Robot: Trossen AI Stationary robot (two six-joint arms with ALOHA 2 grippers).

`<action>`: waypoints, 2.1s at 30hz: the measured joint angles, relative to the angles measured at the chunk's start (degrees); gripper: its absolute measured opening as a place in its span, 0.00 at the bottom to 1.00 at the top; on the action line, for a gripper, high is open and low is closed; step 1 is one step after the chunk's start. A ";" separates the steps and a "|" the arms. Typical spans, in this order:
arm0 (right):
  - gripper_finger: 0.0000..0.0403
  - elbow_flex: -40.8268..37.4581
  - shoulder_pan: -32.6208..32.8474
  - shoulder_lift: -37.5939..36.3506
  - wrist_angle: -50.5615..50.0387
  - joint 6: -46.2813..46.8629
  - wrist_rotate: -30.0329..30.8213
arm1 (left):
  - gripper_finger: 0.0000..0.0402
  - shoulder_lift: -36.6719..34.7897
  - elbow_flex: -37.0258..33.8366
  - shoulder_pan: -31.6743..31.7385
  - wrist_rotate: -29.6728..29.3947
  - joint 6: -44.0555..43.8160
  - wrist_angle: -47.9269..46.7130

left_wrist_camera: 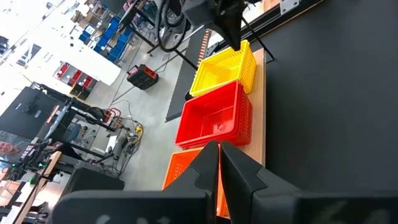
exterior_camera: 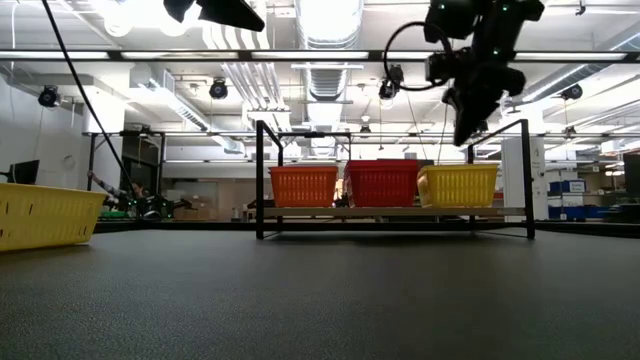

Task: Stack baskets on shelf by color
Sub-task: Stack the bottom yellow basket on top of the yellow basket on the shelf

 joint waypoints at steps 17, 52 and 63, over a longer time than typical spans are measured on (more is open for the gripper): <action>0.02 -3.79 -0.11 -0.09 -6.55 2.97 7.56 | 0.00 0.00 -0.02 0.00 0.00 -0.02 -0.04; 0.02 -5.13 0.42 -0.03 13.56 18.71 9.16 | 0.00 0.00 -0.07 0.02 0.02 1.12 -0.14; 0.02 6.10 -1.96 5.94 14.77 41.21 16.38 | 0.00 -0.06 -0.52 0.02 0.04 2.50 0.07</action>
